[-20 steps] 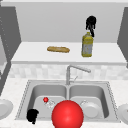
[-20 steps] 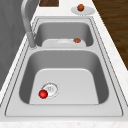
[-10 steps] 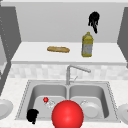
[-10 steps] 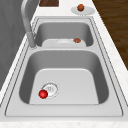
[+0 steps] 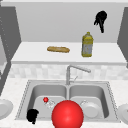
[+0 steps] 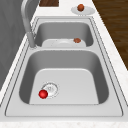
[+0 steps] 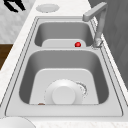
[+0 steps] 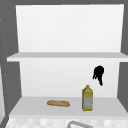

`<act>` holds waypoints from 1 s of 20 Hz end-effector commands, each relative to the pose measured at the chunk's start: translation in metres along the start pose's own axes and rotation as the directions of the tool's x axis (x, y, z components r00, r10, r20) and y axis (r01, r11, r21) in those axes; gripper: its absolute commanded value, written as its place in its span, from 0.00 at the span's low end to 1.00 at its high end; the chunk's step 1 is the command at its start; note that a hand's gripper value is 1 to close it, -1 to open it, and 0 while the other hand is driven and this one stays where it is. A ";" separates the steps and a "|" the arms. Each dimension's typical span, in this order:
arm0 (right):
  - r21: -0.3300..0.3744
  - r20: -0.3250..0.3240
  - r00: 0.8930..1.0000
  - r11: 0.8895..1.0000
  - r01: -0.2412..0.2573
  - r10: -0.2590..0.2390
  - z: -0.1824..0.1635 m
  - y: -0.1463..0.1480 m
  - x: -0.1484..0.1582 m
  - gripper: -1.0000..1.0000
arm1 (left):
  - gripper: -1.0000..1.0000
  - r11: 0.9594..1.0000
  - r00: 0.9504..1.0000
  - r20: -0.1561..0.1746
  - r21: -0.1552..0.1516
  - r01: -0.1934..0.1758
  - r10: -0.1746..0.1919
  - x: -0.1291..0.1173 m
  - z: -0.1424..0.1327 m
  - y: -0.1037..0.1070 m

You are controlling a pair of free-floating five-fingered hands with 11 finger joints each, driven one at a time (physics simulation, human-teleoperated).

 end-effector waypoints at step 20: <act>-0.083 -0.025 0.999 0.996 0.028 -0.030 0.026 0.159 -0.074 0.00 | 0.50 1.000 1.000 0.000 0.000 0.000 0.000 0.000 0.000 0.000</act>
